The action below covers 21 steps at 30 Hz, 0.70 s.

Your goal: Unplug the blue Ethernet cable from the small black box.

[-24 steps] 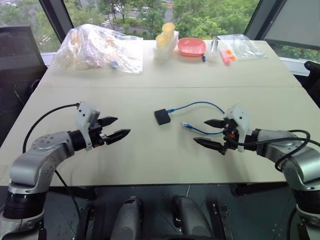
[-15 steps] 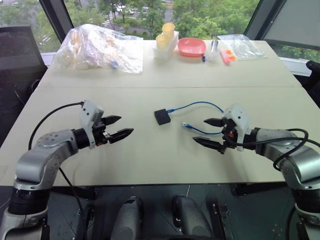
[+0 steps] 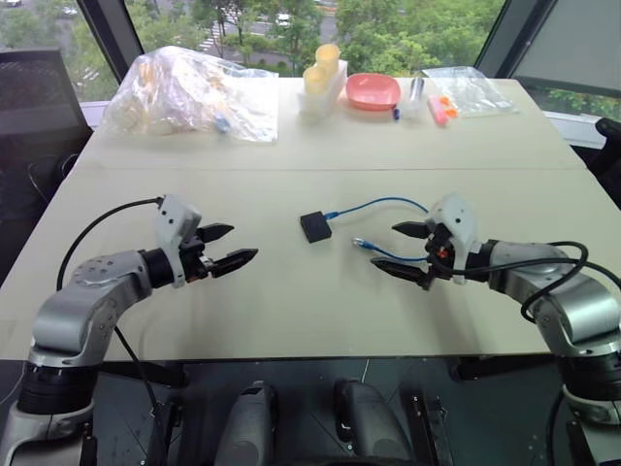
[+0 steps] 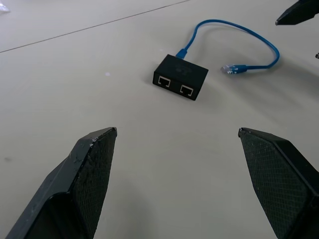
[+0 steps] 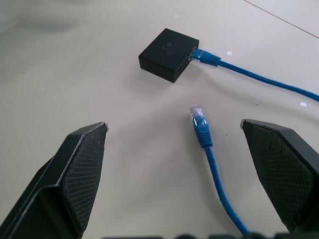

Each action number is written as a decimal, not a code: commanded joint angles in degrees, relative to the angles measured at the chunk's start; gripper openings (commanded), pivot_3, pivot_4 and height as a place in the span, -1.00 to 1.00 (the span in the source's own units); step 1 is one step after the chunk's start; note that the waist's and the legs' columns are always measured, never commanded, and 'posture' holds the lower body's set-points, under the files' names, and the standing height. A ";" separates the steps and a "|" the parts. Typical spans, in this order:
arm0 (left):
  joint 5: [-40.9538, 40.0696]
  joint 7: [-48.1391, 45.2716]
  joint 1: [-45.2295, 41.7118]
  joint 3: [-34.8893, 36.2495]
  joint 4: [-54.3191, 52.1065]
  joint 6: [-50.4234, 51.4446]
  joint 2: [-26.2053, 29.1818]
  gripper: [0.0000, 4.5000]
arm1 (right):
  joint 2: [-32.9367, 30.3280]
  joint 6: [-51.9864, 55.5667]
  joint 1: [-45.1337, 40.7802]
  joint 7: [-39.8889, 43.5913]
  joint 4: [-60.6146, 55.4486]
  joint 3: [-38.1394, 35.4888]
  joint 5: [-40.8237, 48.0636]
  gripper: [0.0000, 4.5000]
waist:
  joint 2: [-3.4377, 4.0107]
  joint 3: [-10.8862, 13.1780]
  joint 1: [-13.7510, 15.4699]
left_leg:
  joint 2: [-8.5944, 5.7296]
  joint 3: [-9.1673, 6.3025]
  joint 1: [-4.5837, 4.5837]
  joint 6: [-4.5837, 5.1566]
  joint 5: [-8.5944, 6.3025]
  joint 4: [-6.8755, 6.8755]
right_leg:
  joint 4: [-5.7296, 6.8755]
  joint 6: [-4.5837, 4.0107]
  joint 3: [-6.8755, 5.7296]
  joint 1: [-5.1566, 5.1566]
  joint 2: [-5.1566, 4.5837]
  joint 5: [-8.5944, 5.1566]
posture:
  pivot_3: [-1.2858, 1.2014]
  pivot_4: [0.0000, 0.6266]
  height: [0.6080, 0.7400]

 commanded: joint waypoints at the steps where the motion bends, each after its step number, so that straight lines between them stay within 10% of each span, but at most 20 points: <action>1: 0.45 -0.59 -1.38 0.10 -0.45 -1.33 0.37 0.82 | 0.51 -2.81 -2.24 0.65 1.17 0.49 -1.59 1.00 | 0.00 0.00 0.00 | 0.00 0.00 0.00 0.00 0.00 0.00 | 0.00 0.00 0.00 0.00 0.00 0.00 | 0.03 -0.52 1.00; 8: 0.56 -5.71 -3.46 -0.80 0.59 -1.21 3.87 0.82 | 2.69 -10.23 -13.30 2.74 11.52 6.48 -8.81 1.00 | 0.00 0.01 -0.40 | 0.00 0.03 0.01 0.00 0.00 0.01 | 0.04 0.00 0.01 -0.01 0.03 0.01 | 0.03 -0.52 1.00; 21: -1.58 -19.49 -7.39 0.48 4.51 0.88 16.39 0.82 | 20.58 -44.12 -52.12 15.78 82.96 23.31 -33.77 1.00 | 0.01 0.04 -1.66 | -0.03 0.13 -0.04 0.00 0.01 -0.47 | -0.03 0.24 0.01 -0.21 0.01 0.16 | 0.03 -0.52 1.00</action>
